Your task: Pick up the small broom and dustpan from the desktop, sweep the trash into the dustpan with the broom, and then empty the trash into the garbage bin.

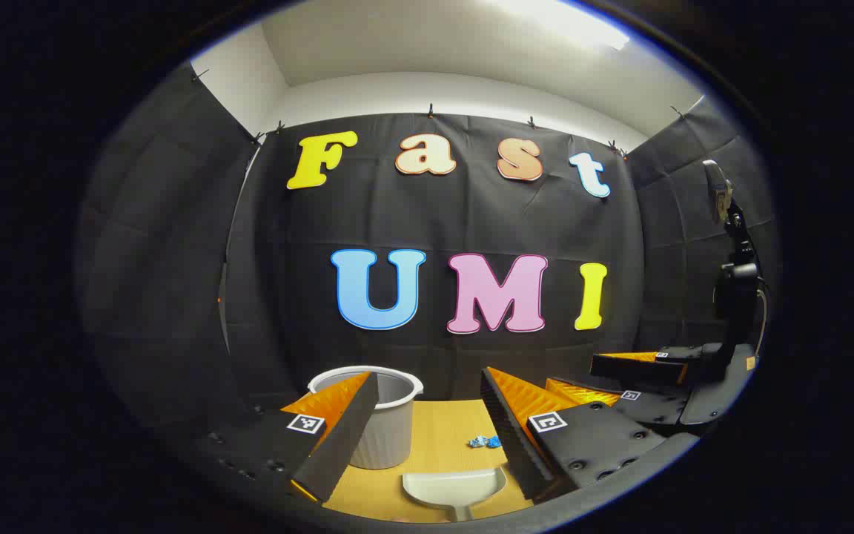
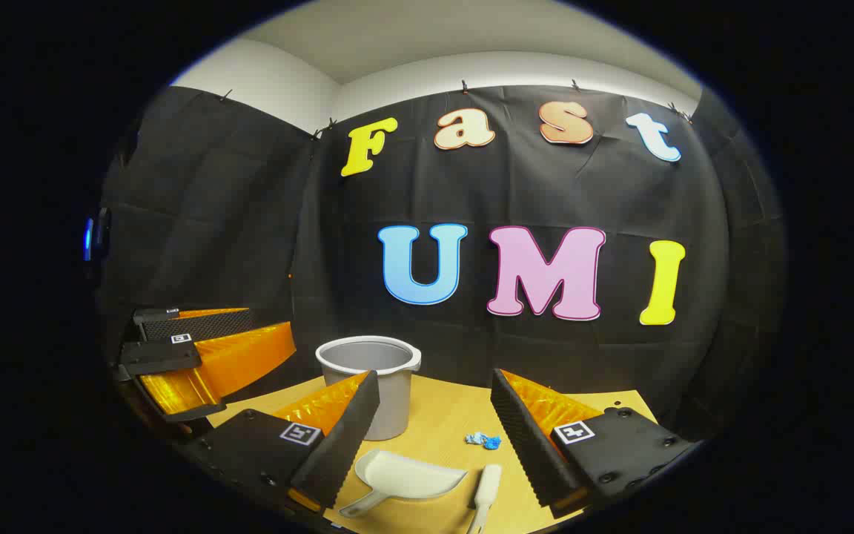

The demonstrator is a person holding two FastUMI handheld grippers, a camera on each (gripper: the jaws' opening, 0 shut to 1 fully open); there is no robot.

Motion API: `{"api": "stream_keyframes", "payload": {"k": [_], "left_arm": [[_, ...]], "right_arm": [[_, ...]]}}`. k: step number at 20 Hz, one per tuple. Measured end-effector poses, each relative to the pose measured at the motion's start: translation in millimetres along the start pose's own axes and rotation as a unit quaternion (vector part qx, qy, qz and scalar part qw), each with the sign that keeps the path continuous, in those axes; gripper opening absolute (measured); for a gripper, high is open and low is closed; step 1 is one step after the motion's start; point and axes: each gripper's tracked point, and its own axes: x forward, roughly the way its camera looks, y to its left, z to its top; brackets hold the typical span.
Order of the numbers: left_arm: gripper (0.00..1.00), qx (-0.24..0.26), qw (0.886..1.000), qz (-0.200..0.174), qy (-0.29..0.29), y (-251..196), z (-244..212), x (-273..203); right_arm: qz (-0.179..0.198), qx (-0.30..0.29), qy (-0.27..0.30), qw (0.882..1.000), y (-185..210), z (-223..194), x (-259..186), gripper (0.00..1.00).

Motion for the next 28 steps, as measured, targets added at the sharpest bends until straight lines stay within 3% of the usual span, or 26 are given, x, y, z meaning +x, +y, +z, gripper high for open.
{"api": "stream_keyframes", "payload": {"k": [14,28], "left_arm": [[0.82,-0.005,1.000,-0.004,-0.003,-0.9,-2.9,-0.2],[0.82,-0.026,0.998,-0.058,0.024,-27.0,-26.7,15.6]], "right_arm": [[-0.009,-0.004,-0.013,1.000,-3.2,6.8,-3.0,0.98],[-0.105,-0.005,-0.027,0.994,-56.4,14.7,-38.0,0.98]]}}
